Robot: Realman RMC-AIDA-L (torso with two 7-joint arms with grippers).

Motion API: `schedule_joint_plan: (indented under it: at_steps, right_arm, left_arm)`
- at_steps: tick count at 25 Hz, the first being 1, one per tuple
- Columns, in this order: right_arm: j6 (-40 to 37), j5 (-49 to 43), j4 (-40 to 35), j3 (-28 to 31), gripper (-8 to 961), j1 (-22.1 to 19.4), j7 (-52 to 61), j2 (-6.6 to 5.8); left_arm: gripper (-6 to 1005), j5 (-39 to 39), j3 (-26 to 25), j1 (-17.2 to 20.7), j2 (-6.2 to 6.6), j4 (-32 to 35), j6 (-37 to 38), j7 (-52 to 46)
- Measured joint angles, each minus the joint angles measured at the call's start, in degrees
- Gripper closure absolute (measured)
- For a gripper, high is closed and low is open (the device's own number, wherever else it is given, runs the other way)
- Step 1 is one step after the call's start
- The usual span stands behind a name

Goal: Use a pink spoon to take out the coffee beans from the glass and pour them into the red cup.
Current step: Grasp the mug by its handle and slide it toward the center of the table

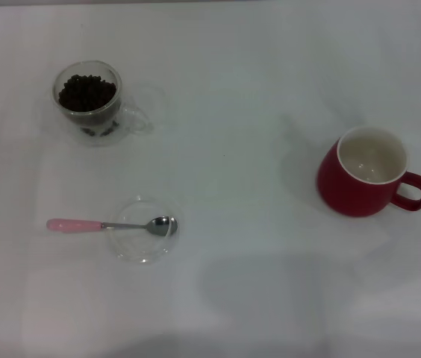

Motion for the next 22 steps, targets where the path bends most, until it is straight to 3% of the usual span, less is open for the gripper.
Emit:
schedule_joint_plan:
  at_steps: [12, 22]
  right_arm:
    - [0.3, 0.0, 0.0, -0.6, 113, 0.3, 0.2, -0.05]
    - [0.1, 0.0, 0.1, -4.6, 115, -2.7, 4.3, -0.21]
  left_arm:
    - [124, 0.0, 0.0, 0.2, 0.00, -0.1, 0.0, 0.0]
    - [124, 0.6, 3.0, 0.5, 0.00, -0.5, 0.0, -0.4]
